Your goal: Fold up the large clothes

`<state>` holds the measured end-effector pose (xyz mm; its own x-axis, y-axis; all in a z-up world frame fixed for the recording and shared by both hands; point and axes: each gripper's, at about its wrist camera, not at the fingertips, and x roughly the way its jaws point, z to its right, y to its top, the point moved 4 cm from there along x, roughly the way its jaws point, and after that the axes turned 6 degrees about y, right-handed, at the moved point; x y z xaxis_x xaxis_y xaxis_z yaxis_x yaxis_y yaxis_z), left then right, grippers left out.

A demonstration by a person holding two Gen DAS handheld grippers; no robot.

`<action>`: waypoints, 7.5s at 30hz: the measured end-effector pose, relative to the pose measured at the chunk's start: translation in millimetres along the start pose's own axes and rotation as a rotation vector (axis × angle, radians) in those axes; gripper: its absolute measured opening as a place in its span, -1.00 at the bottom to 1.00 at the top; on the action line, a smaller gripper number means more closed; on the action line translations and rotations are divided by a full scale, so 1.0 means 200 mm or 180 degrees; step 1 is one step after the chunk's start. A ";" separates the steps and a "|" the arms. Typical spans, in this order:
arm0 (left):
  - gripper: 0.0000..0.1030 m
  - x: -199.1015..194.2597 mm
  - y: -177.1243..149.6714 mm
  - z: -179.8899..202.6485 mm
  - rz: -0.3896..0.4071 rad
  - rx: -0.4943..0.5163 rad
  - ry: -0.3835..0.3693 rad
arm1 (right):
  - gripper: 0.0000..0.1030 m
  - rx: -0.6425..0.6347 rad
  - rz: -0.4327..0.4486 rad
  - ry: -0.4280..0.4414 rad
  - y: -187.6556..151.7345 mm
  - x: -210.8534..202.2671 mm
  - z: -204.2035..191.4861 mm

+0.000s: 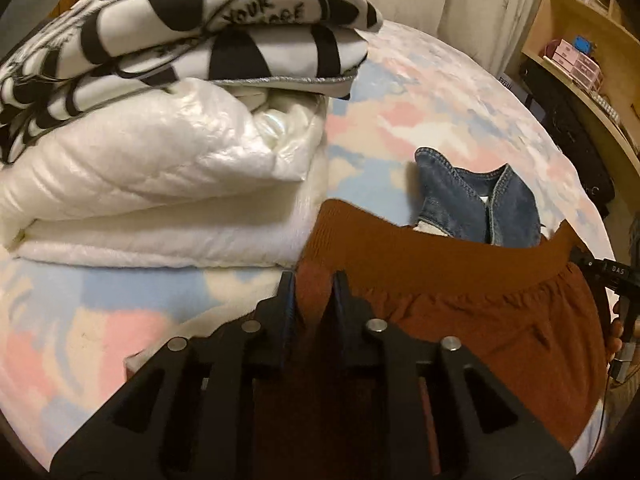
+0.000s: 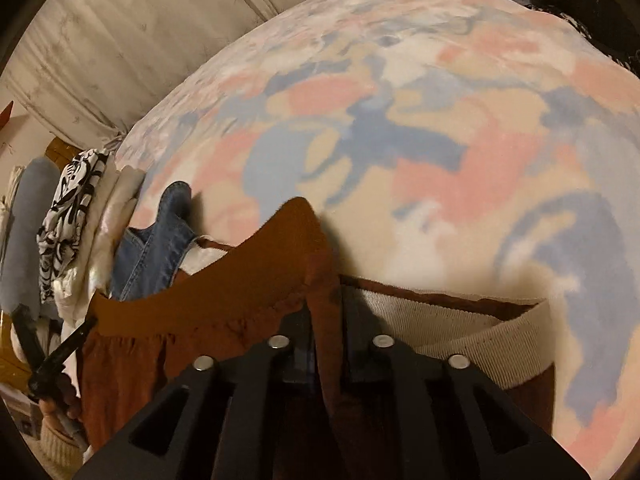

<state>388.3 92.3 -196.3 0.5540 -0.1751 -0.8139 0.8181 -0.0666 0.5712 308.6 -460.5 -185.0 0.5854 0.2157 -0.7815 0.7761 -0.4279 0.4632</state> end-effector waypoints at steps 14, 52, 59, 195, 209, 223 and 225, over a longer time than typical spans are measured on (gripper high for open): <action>-0.90 -0.37 -0.20 0.17 0.0456 0.0266 0.0403 | -0.33 -0.0994 0.0210 -0.0321 -0.32 -0.19 -0.49; -0.98 -0.40 -0.66 0.71 0.0027 0.0340 0.0061 | -0.80 -0.1007 -0.0141 -0.0027 -0.87 -0.22 -0.90; -0.98 -0.45 -0.66 0.48 0.0093 -0.0025 0.0071 | -0.87 -0.0975 0.0144 -0.0418 -0.89 -0.37 -0.65; -0.66 -0.42 -0.97 2.36 0.0571 0.1551 -0.0649 | -0.65 0.0024 0.0878 -0.0688 -0.53 -0.83 0.28; 0.51 -0.85 -0.73 1.98 0.0413 0.1195 -0.1182 | -0.16 -0.0109 0.0825 -0.0233 -0.59 -1.04 0.06; -0.04 -0.55 -0.49 1.30 -0.0126 0.0488 -0.0756 | -0.46 -0.0063 -0.0039 0.0236 -0.52 -0.57 -0.05; -0.04 -0.53 -0.49 1.32 -0.0121 0.0568 -0.0726 | -0.77 -0.0143 0.0119 0.0239 -0.51 -0.60 -0.06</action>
<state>208.5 -142.9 -138.4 0.4579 -0.3841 -0.8018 0.7864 -0.2456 0.5668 161.2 -432.6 -133.5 0.6287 0.2662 -0.7307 0.7622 -0.3974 0.5110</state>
